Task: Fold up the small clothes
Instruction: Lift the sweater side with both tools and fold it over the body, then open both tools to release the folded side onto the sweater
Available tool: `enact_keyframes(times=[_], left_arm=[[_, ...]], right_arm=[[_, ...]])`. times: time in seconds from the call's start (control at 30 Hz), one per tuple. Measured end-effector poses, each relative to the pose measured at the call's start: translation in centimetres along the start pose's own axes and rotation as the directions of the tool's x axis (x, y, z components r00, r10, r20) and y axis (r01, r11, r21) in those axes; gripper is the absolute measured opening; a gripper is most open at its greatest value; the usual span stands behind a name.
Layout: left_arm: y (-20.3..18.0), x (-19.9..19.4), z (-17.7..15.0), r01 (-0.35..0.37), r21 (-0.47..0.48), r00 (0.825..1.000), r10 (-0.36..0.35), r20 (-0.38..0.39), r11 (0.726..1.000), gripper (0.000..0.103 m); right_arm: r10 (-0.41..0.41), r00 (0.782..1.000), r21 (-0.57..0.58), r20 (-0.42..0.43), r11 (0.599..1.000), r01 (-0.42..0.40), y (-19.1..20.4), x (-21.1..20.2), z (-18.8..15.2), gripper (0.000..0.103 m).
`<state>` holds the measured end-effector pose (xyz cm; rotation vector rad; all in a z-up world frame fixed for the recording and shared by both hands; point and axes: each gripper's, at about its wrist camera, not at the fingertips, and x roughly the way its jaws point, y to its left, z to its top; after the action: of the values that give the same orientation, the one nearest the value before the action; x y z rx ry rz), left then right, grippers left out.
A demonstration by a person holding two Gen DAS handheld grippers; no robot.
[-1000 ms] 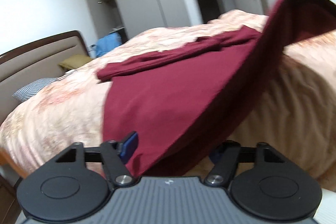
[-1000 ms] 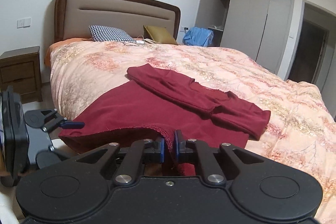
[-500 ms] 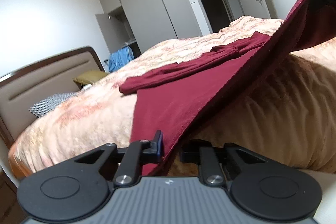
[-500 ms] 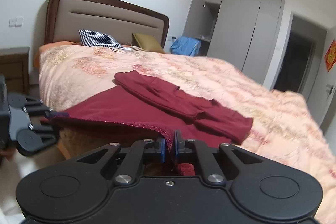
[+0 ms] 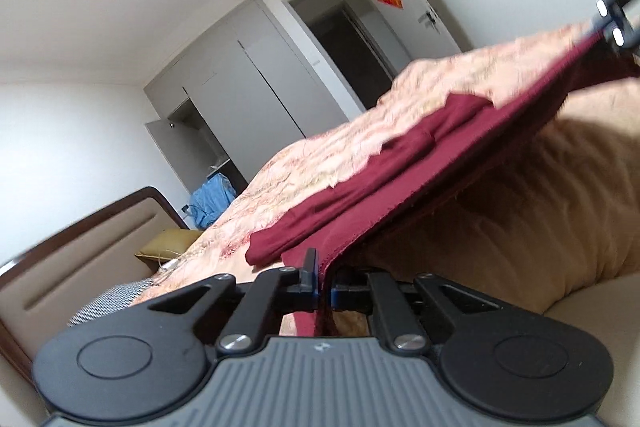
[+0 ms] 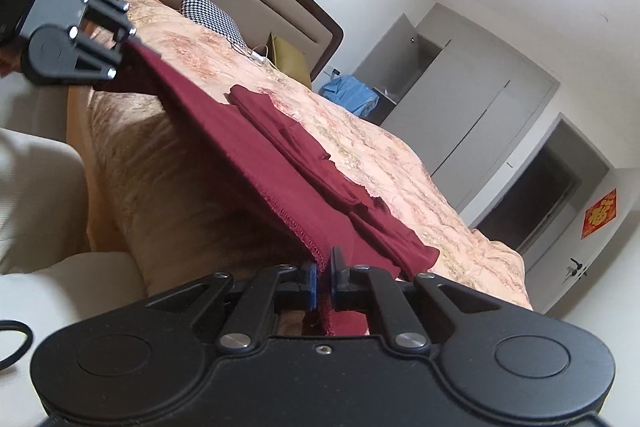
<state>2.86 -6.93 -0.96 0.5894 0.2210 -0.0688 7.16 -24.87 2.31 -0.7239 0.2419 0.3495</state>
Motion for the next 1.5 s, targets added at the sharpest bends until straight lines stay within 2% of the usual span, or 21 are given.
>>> enact_keyframes(times=[0.1, 0.2, 0.3, 0.4, 0.57, 0.63, 0.73, 0.83, 0.9, 1.0, 1.13, 1.3, 1.5], left_arm=[[0.6, -2.4, 0.7, 0.019, -0.056, 1.0, -0.018, 0.017, 0.998, 0.005], [0.9, -5.6, 1.3, 0.057, -0.068, 0.998, -0.055, 0.026, 0.996, 0.005], [1.8, -8.6, 2.0, 0.104, -0.042, 0.995, -0.104, 0.012, 0.994, 0.005], [3.3, -9.7, 3.0, 0.123, -0.001, 0.992, -0.123, -0.01, 0.992, 0.005], [4.1, -9.1, 4.0, 0.155, 0.04, 0.987, -0.153, -0.056, 0.987, 0.005], [4.2, -8.2, 4.3, 0.151, 0.099, 0.987, -0.146, -0.065, 0.984, 0.006], [4.7, -5.5, 5.9, 0.149, 0.158, 0.988, -0.14, -0.068, 0.976, 0.007], [6.0, -1.9, 8.2, 0.115, 0.239, 0.993, -0.107, -0.048, 0.964, 0.009], [6.9, 0.8, 9.9, 0.125, 0.246, 0.992, -0.117, -0.047, 0.961, 0.011], [8.1, 6.4, 12.3, 0.128, 0.271, 0.992, -0.117, -0.058, 0.954, 0.016], [7.9, 14.6, 13.7, 0.125, 0.356, 0.991, -0.101, -0.086, 0.926, 0.018], [8.0, 23.9, 13.6, 0.2, 0.313, 0.975, -0.157, -0.158, 0.928, 0.018], [7.9, 32.0, 11.3, 0.298, 0.225, 0.937, -0.239, -0.255, 0.928, 0.018]], right_arm=[[0.018, 1.0, 0.001, 0.01, 1.0, -0.018, -0.3, -2.3, 0.4, 0.005], [0.062, 0.998, 0.018, 0.014, 0.998, -0.063, -1.1, -5.4, 1.0, 0.005], [0.108, 0.994, 0.035, 0.03, 0.993, -0.109, -2.4, -8.7, 1.8, 0.005], [0.138, 0.989, 0.045, 0.052, 0.989, -0.141, -3.2, -10.8, 2.5, 0.005], [0.078, 0.993, 0.024, 0.094, 0.996, -0.08, -3.5, -10.1, 3.1, 0.005], [0.064, 0.993, 0.02, 0.095, 0.998, -0.066, -4.1, -8.8, 3.4, 0.005], [0.042, 0.995, -0.011, 0.089, 0.999, -0.041, -5.5, -6.3, 4.3, 0.005], [-0.006, 0.996, -0.031, 0.088, 0.999, 0.008, -7.9, -3.0, 5.6, 0.005], [-0.015, 0.997, -0.027, 0.077, 1.0, 0.017, -9.7, -0.3, 6.5, 0.006], [-0.029, 0.998, -0.055, 0.047, 0.998, 0.031, -12.2, 4.7, 7.8, 0.007], [-0.015, 1.0, -0.052, -0.01, 0.999, 0.015, -15.3, 12.3, 8.8, 0.007], [0.027, 0.995, -0.024, -0.097, 0.999, -0.029, -17.3, 21.5, 8.6, 0.007], [0.088, 0.976, 0.023, -0.2, 0.996, -0.085, -17.0, 29.9, 6.7, 0.007]])
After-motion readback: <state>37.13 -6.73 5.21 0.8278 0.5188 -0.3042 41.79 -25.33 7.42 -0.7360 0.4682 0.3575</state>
